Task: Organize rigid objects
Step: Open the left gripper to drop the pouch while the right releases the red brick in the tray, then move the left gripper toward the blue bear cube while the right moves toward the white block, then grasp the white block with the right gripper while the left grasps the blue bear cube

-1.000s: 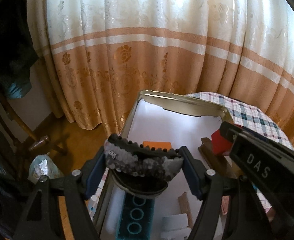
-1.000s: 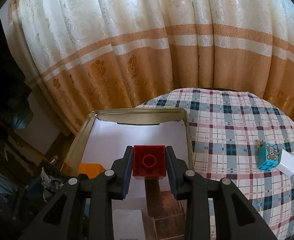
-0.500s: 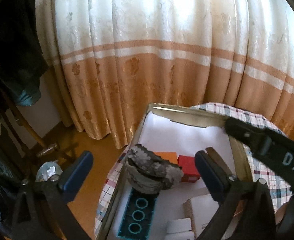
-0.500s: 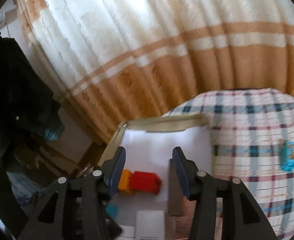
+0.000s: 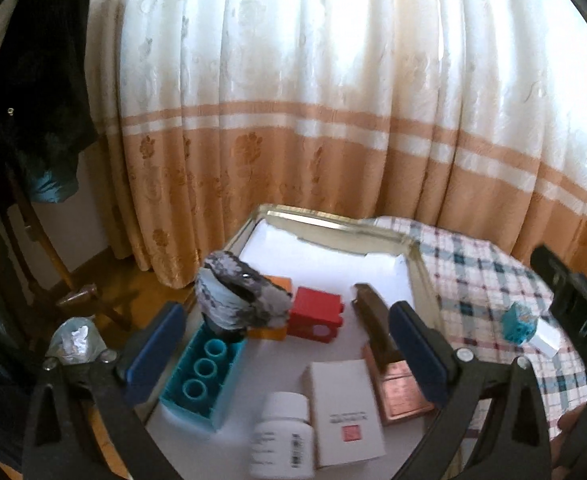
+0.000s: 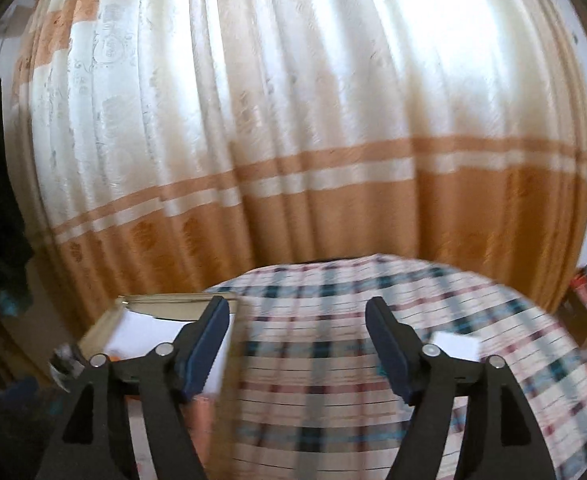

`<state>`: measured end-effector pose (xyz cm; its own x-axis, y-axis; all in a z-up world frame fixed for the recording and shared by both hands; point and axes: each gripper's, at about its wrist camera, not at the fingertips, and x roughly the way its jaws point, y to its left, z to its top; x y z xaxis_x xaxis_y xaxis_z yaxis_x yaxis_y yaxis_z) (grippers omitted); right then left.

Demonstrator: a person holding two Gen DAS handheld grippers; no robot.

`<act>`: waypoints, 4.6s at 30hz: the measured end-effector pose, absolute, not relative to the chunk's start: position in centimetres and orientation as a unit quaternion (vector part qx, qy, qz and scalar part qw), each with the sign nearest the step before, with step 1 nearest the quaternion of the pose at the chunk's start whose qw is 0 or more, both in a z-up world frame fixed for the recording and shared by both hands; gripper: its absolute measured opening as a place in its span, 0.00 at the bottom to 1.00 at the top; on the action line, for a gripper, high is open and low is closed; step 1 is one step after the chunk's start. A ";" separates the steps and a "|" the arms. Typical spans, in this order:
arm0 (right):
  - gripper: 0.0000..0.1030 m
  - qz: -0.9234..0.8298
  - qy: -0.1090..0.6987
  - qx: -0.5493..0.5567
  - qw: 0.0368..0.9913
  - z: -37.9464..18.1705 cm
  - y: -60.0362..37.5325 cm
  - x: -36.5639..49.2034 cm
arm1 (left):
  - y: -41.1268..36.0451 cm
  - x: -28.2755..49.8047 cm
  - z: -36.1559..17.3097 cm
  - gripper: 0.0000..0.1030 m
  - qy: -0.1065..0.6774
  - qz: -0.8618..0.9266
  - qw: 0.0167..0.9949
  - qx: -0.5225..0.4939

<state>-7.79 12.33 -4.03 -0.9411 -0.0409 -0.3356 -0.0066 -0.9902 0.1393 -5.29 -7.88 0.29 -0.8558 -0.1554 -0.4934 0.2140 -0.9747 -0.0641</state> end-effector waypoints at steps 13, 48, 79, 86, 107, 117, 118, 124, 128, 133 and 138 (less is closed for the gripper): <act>0.79 -0.984 -0.059 0.161 -0.047 -6.5 15.1 -6.0 | -4.4 -2.9 0.0 0.99 0.037 -0.978 0.085 0.185; 0.79 -0.979 -0.079 0.119 -0.145 -5.7 21.6 -4.4 | -0.5 -2.4 -0.1 0.99 0.000 -0.979 0.033 0.200; 0.79 -0.947 -0.169 0.216 -0.167 -7.2 30.0 -7.3 | 6.4 -3.7 -1.1 1.00 -0.052 -0.963 -0.042 0.261; 0.79 -0.940 -0.115 0.314 -0.068 -8.5 28.3 -11.4 | 9.0 -4.2 -2.0 1.00 -0.094 -0.947 -0.079 0.297; 0.57 -0.899 -0.020 0.433 0.063 -11.9 26.1 -17.8 | 9.5 -6.8 -3.5 0.99 -0.067 -0.919 -0.089 0.377; 0.43 -0.906 -0.080 0.416 0.016 -11.5 27.3 -16.4 | 9.8 -7.6 -3.5 0.99 -0.059 -0.919 -0.084 0.380; 0.42 -0.907 -0.094 0.411 0.007 -11.3 27.8 -16.0 | 10.0 -7.8 -3.4 0.99 -0.059 -0.920 -0.084 0.378; 0.41 -0.929 -0.150 0.335 -0.045 -9.6 29.9 -13.1 | 11.3 -10.3 -2.5 0.99 -0.051 -0.925 -0.083 0.368; 0.41 -0.938 -0.171 0.294 -0.065 -8.6 30.7 -11.6 | 13.0 -12.7 -2.1 0.99 -0.054 -0.925 -0.089 0.365; 0.42 -0.938 -0.198 0.275 -0.079 -8.4 31.6 -10.8 | 15.3 -15.8 -2.9 0.88 -0.067 -0.913 -0.108 0.387; 0.42 -0.932 -0.219 0.278 -0.075 -8.8 32.1 -10.7 | 15.8 -18.7 -5.3 0.63 -0.030 -0.887 -0.109 0.448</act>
<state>-10.73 32.08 -8.81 -0.8340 0.0185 -0.5515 -0.2622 -0.8927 0.3665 -18.74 15.81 -5.28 -0.5752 0.1670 -0.8008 -0.2212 -0.9742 -0.0443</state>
